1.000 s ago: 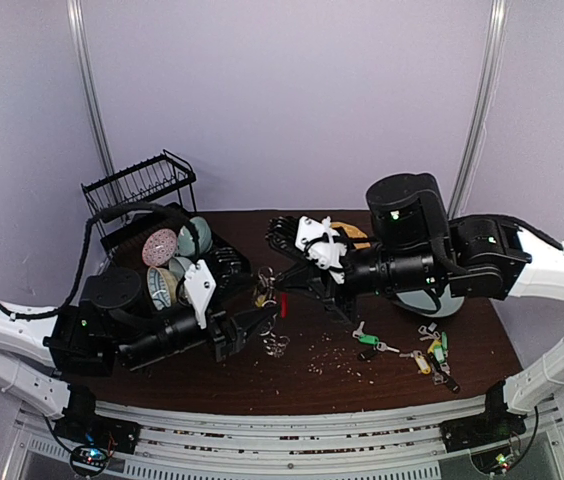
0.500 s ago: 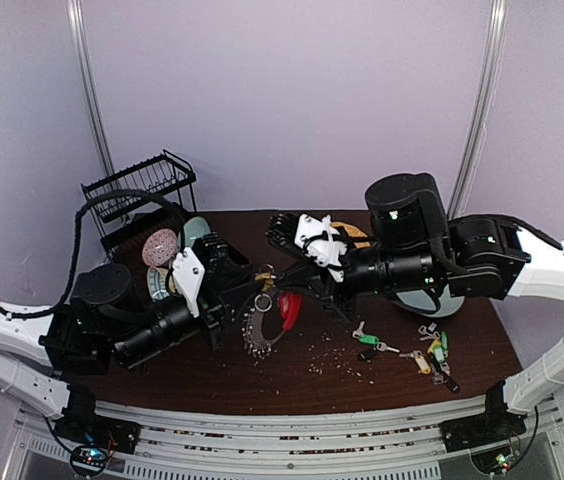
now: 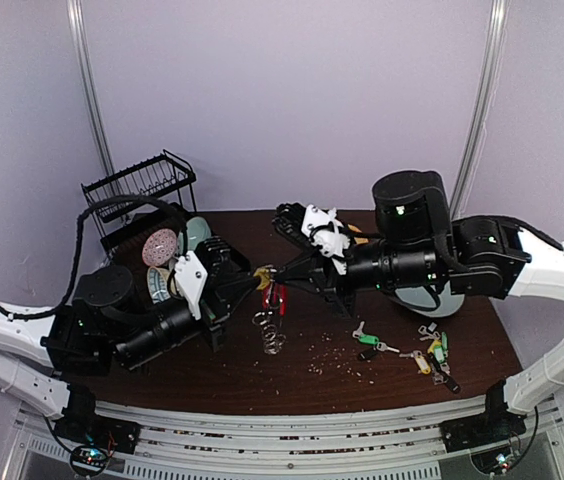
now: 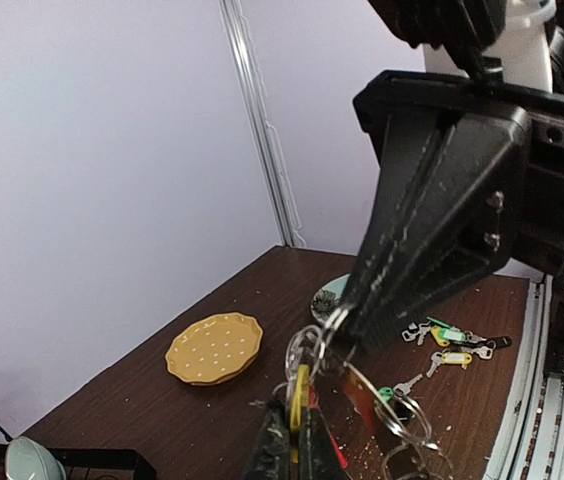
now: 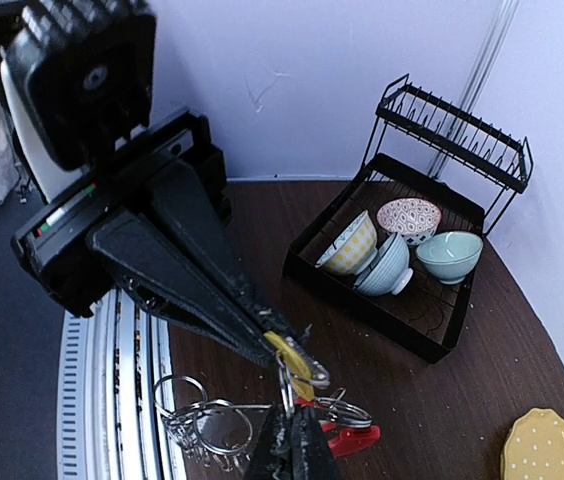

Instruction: Put the keys on the keyring

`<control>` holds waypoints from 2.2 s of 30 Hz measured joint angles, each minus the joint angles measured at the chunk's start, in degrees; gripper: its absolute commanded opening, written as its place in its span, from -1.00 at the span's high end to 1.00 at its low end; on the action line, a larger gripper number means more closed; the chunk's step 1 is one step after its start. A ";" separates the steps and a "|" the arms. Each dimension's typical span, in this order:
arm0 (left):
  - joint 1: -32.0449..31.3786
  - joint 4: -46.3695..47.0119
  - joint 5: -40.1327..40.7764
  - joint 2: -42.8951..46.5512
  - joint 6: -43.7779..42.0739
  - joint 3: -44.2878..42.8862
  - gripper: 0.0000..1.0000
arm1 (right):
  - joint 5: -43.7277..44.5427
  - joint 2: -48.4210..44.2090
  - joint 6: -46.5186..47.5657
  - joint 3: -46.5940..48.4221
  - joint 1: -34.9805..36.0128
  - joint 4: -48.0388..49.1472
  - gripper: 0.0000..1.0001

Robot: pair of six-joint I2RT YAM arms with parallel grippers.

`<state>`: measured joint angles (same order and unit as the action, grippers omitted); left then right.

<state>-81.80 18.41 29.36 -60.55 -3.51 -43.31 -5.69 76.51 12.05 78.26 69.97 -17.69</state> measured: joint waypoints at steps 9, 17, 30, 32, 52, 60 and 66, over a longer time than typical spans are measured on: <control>0.00 2.08 -1.25 -2.08 -0.11 1.20 1.00 | -2.23 -3.56 -6.16 -7.78 -2.29 10.75 1.00; 0.07 3.72 -3.19 -6.34 -1.38 0.48 -0.08 | -6.78 -4.15 -8.90 -11.72 -2.86 17.03 1.00; 0.13 -2.19 -13.35 18.21 -2.19 4.52 0.20 | -13.88 -4.20 -7.98 -12.55 -3.91 22.62 1.00; 0.33 -4.55 -12.52 15.74 -2.29 -0.09 0.21 | -14.75 -4.17 -7.76 -12.63 -3.91 22.67 1.00; 0.50 -20.48 -10.56 1.01 -2.01 -13.64 1.00 | -17.14 -4.04 -6.38 -12.63 -3.91 22.88 1.00; 0.50 -23.45 -10.10 0.07 -1.99 -15.13 1.00 | -17.25 -3.93 -5.77 -12.63 -4.11 21.81 0.59; 0.50 -32.83 -3.85 -4.20 -0.15 -21.86 1.00 | -13.11 -3.91 -4.48 -12.63 -4.15 19.52 0.16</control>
<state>-81.30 -14.41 25.52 -64.75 -3.66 -65.17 -18.81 72.60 7.57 65.63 65.82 1.83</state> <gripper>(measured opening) 0.005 0.360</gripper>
